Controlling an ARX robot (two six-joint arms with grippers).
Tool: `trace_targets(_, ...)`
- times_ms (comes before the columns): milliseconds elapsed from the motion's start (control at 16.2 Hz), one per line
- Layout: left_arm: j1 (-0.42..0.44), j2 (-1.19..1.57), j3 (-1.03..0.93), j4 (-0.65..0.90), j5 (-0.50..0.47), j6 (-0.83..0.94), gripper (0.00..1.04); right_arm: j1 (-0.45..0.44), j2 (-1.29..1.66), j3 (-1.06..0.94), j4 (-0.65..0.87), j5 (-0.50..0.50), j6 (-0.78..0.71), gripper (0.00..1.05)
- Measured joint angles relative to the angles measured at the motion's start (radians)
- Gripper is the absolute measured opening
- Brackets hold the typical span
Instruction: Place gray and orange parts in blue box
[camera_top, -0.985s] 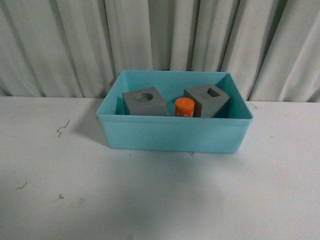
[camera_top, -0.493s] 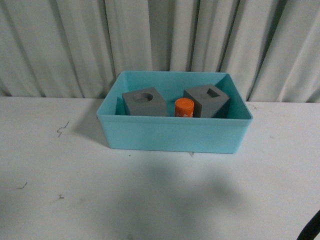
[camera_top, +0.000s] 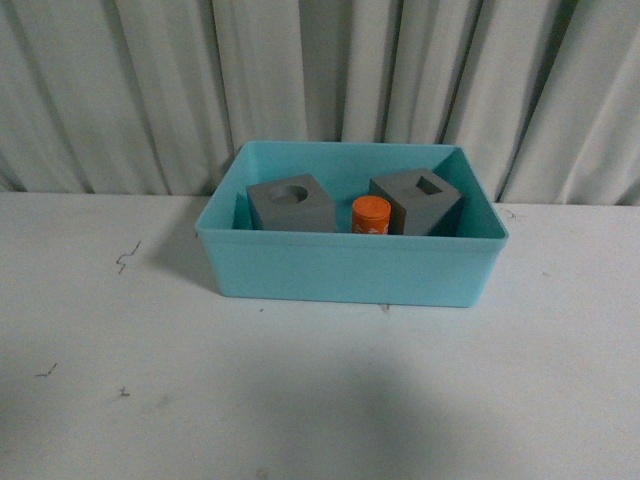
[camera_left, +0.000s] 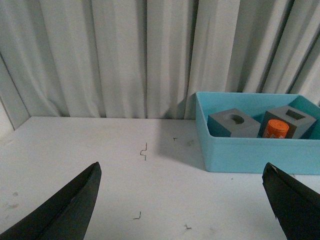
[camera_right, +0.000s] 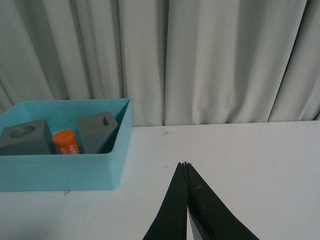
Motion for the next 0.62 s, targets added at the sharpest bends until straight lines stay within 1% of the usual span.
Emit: trace_targets(616, 0.000, 0.000, 0.000, 0.000, 0.000, 0.000, 0.98, 0.000, -0.417, -0.014, -0.389, 0.000, 0.000, 0.02)
